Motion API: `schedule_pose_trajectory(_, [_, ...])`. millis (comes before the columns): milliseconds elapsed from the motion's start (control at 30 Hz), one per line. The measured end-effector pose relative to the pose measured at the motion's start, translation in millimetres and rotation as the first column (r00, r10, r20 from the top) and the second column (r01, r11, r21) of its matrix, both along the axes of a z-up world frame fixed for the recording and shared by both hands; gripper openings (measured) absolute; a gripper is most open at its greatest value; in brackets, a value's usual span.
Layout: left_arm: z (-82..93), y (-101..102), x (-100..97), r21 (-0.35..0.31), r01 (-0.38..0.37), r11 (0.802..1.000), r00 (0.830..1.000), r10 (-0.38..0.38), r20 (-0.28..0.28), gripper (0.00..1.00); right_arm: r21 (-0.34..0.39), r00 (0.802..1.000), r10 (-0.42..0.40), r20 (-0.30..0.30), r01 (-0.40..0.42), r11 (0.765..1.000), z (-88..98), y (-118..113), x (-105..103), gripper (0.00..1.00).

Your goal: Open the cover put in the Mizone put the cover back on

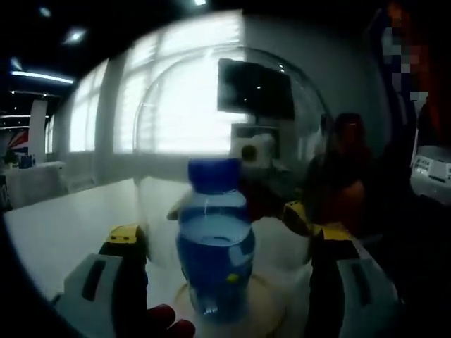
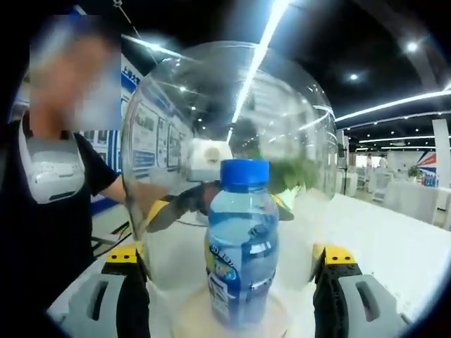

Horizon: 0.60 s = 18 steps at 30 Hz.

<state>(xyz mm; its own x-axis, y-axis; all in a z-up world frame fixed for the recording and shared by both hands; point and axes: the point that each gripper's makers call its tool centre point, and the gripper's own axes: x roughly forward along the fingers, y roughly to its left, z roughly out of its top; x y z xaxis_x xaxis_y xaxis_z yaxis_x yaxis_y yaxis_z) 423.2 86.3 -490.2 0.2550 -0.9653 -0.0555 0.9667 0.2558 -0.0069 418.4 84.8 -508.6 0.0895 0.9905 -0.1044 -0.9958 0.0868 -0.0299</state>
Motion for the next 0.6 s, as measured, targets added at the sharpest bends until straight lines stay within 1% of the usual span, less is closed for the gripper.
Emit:
schedule_pose_trajectory(133, [-6.9,-1.2,1.8,0.001,0.002,1.000,1.000,-0.002,-0.016,0.82,-0.005,1.000,-0.004,-0.015,0.004,1.000,-5.6,-1.3,1.0,0.90])
schedule_pose_trajectory(233, [-13.4,-2.1,1.7,0.010,0.003,1.000,1.000,-0.003,-0.016,0.82,-0.034,1.000,-0.007,-0.012,0.007,0.999,-12.4,-1.6,0.9,0.90])
schedule_pose_trajectory(433, [-14.2,-3.2,0.1,0.006,0.011,1.000,1.000,-0.011,-0.010,0.82,-0.039,1.000,-0.013,-0.010,0.012,0.999,-15.2,-2.5,0.3,0.90])
schedule_pose_trajectory(467, [-15.9,-3.4,0.0,0.011,0.009,1.000,1.000,-0.009,-0.024,0.82,-0.039,1.000,-0.014,-0.021,0.014,0.999,-16.7,-2.7,0.4,0.90])
schedule_pose_trajectory(500, [-18.2,-3.1,-0.1,0.014,0.010,1.000,0.999,-0.009,-0.040,0.82,-0.032,0.999,-0.014,-0.036,0.013,0.999,-17.9,-2.7,0.6,0.90])
schedule_pose_trajectory(600, [-19.4,-1.3,1.0,-0.006,0.005,1.000,0.999,-0.005,-0.042,0.82,0.004,0.999,-0.014,-0.039,0.014,1.000,-17.6,-2.3,3.2,0.90])
